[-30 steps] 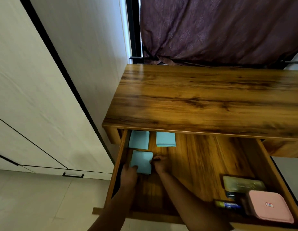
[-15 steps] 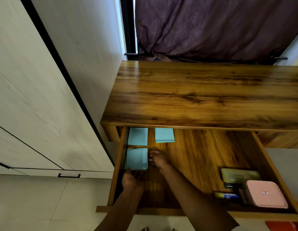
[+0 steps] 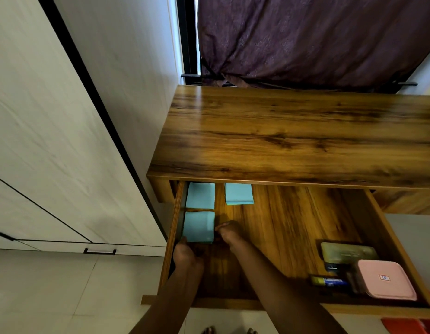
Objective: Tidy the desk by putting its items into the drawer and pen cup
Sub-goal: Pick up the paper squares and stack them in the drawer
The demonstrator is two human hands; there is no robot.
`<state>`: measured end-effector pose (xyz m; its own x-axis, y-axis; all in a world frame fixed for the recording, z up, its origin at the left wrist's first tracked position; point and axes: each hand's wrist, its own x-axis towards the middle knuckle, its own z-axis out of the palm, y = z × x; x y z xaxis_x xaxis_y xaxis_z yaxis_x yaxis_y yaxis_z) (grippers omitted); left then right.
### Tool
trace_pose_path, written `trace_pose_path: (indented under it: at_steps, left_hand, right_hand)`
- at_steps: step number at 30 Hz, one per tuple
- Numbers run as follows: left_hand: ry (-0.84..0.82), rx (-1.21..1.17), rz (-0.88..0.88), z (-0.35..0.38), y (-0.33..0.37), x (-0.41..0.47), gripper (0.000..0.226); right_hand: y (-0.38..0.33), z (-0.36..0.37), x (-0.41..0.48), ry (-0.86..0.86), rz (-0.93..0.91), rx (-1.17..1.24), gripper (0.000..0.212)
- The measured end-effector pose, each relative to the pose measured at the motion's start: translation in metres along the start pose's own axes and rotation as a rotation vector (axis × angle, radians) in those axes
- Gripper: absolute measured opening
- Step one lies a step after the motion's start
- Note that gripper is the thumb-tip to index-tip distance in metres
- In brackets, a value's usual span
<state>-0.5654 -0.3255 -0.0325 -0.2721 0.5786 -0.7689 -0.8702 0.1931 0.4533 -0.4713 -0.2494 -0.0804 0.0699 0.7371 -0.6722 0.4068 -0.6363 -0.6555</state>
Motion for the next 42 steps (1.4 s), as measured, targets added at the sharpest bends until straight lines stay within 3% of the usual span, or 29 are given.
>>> trace_pose_path:
  at_steps: [6,17,23,29,33,35,37,40,42]
  left_hand:
    - [0.027,-0.058,-0.014,0.004,-0.004,0.008,0.035]
    - [0.044,-0.046,-0.033,0.003,-0.006,0.007,0.039]
    - [0.023,0.004,-0.023,0.001,-0.006,0.005,0.039]
    - [-0.016,-0.002,-0.047,-0.010,-0.004,0.002,0.037]
    - [-0.011,-0.008,-0.066,-0.013,-0.004,0.001,0.036]
    - [-0.009,0.001,-0.064,-0.013,-0.004,0.000,0.034]
    - [0.005,0.014,-0.053,-0.014,-0.004,0.001,0.031]
    - [0.013,0.021,-0.045,-0.015,-0.004,0.002,0.031]
    - [-0.007,0.047,-0.032,-0.015,-0.004,0.001,0.033]
  right_hand:
    - [-0.008,0.000,-0.001,0.040,-0.020,-0.027,0.028]
    - [-0.008,0.000,-0.010,0.051,-0.021,-0.352,0.021]
    - [-0.010,0.003,-0.006,0.032,-0.068,-0.233,0.039]
    - [-0.022,0.004,-0.004,-0.008,-0.078,-0.254,0.042]
    - [-0.025,-0.004,-0.015,-0.088,-0.119,0.013,0.022]
    - [-0.029,-0.017,-0.021,-0.043,-0.258,0.139,0.015]
    - [-0.031,-0.029,-0.030,0.072,-0.501,0.093,0.016]
    - [-0.022,-0.029,-0.033,0.328,-0.947,-0.464,0.009]
    - [-0.009,-0.016,-0.027,0.442,-1.194,-0.834,0.015]
